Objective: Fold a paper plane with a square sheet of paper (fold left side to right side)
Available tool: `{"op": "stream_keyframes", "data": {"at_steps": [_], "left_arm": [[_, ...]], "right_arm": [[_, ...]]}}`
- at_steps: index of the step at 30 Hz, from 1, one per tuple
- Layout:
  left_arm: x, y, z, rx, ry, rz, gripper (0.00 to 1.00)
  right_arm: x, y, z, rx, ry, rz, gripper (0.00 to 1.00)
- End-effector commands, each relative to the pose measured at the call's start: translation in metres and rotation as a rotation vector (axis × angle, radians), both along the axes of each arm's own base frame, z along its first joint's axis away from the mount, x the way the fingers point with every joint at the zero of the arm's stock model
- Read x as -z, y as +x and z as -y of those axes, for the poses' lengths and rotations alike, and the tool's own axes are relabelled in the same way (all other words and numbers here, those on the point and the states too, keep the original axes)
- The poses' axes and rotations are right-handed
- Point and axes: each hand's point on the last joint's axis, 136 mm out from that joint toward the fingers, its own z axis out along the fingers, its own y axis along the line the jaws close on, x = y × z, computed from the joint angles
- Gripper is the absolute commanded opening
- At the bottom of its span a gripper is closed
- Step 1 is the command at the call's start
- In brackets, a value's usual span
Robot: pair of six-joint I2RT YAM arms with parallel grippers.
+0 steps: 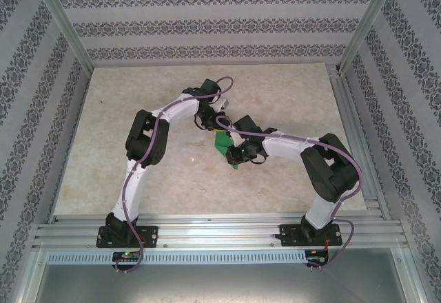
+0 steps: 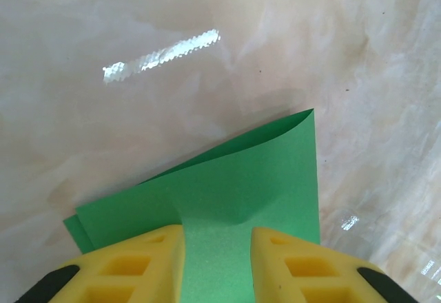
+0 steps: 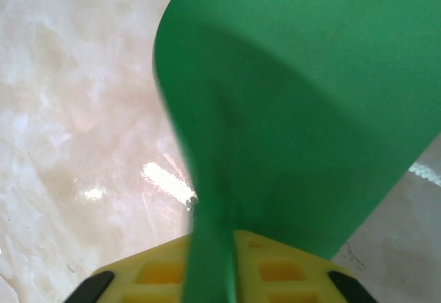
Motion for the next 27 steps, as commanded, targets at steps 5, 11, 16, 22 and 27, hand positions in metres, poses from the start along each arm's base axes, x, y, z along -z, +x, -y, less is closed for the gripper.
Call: {"op": "stream_keyframes", "data": {"at_steps": [5, 11, 16, 22, 27], "left_arm": [[0.023, -0.005, -0.014, 0.013, 0.069, -0.028, 0.32], [0.028, -0.008, -0.018, 0.01, 0.089, -0.034, 0.32], [0.03, -0.009, -0.018, 0.011, 0.094, -0.036, 0.32], [0.03, -0.009, -0.019, 0.011, 0.093, -0.034, 0.32], [0.032, -0.009, -0.018, 0.008, 0.094, -0.035, 0.32]], "right_arm": [[-0.028, 0.01, -0.01, 0.008, 0.101, 0.029, 0.21], [-0.041, 0.015, -0.012, 0.02, 0.163, 0.031, 0.21], [-0.043, 0.018, -0.01, 0.028, 0.171, 0.033, 0.25], [-0.048, 0.022, -0.008, 0.04, 0.191, 0.043, 0.26], [-0.058, 0.024, -0.015, 0.038, 0.266, 0.044, 0.25]]}}
